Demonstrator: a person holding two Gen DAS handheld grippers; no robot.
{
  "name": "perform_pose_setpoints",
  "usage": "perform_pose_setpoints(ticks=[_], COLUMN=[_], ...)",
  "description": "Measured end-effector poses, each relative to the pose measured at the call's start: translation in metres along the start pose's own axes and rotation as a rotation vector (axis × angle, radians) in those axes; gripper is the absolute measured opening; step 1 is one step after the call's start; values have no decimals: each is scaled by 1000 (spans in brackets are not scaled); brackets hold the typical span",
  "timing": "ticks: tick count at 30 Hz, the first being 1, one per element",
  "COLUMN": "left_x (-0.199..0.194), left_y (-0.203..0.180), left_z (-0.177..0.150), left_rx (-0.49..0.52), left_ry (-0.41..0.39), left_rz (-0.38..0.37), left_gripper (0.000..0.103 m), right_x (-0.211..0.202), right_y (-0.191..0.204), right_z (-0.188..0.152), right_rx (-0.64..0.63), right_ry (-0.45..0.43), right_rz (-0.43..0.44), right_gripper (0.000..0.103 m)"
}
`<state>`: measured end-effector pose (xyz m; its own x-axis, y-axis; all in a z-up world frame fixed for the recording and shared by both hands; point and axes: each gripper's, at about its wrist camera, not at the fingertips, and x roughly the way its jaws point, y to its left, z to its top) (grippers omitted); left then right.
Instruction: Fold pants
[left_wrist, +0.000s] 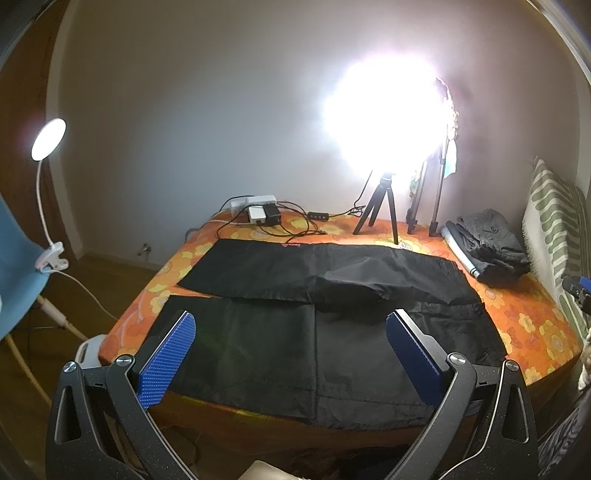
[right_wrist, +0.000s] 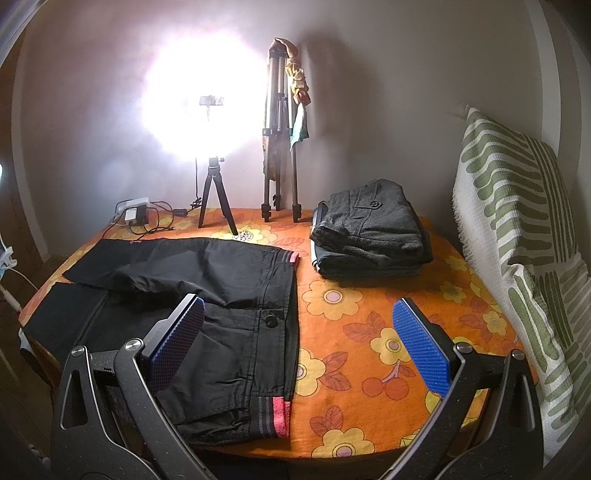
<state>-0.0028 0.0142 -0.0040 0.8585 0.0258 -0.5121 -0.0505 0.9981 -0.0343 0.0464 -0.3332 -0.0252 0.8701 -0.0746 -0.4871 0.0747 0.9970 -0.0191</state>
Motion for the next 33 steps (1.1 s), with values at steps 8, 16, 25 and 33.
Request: perform_pose_setpoints(ticks=[8, 16, 25, 33], left_x=[6, 19, 38, 56], left_y=[20, 46, 68, 73], left_z=[-12, -23, -35, -44], left_rx=[-26, -91, -111, -98], left_ry=[46, 93, 159, 242], left_rz=[49, 84, 81, 67], left_gripper=[103, 103, 92, 73], right_x=[7, 22, 38, 51], right_y=[7, 24, 60, 95], right_z=[-8, -28, -80, -133], right_rx=[-37, -124, -340, -614], right_ry=[23, 85, 207, 328], right_rz=[81, 240, 435, 501], right_gripper=[103, 98, 88, 75])
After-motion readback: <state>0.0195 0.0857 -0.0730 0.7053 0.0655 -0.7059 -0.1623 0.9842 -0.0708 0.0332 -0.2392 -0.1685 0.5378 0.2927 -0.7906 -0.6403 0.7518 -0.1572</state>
